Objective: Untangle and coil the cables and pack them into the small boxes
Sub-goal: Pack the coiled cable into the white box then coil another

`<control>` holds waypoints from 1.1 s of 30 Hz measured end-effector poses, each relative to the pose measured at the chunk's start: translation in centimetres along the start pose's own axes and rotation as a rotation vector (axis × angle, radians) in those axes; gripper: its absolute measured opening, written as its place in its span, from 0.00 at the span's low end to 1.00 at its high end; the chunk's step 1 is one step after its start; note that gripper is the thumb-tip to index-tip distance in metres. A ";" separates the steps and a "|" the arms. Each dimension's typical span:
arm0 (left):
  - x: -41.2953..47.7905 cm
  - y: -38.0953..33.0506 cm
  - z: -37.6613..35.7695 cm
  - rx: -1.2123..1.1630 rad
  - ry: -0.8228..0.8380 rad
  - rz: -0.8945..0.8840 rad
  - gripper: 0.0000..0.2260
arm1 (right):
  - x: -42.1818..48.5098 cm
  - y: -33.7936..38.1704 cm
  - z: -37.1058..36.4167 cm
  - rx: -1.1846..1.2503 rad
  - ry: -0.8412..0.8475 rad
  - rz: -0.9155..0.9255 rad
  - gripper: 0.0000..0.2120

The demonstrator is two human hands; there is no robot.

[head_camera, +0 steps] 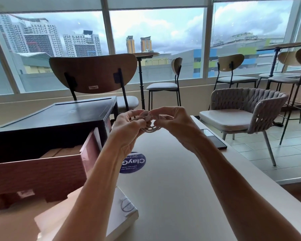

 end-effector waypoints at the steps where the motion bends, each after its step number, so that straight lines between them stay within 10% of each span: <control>1: 0.0 0.0 0.0 -0.016 0.010 0.001 0.16 | 0.0 0.0 -0.1 0.003 0.011 0.009 0.12; 20: -0.6 -0.3 -0.5 0.052 0.110 0.000 0.12 | 0.2 -0.5 -0.8 -0.213 -0.059 0.168 0.04; 33: 0.1 0.7 1.2 -0.141 -0.116 0.113 0.16 | 0.1 -0.1 -0.6 -0.033 -0.141 0.116 0.05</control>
Point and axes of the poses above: each hand's wrist, its own x-axis towards the middle knuckle, its own z-axis out of the back of the hand, y = z × x, the point moved 3 cm from there along x, towards the middle knuckle, and after that the axes turned 15 degrees about x, right-handed, at the moved point
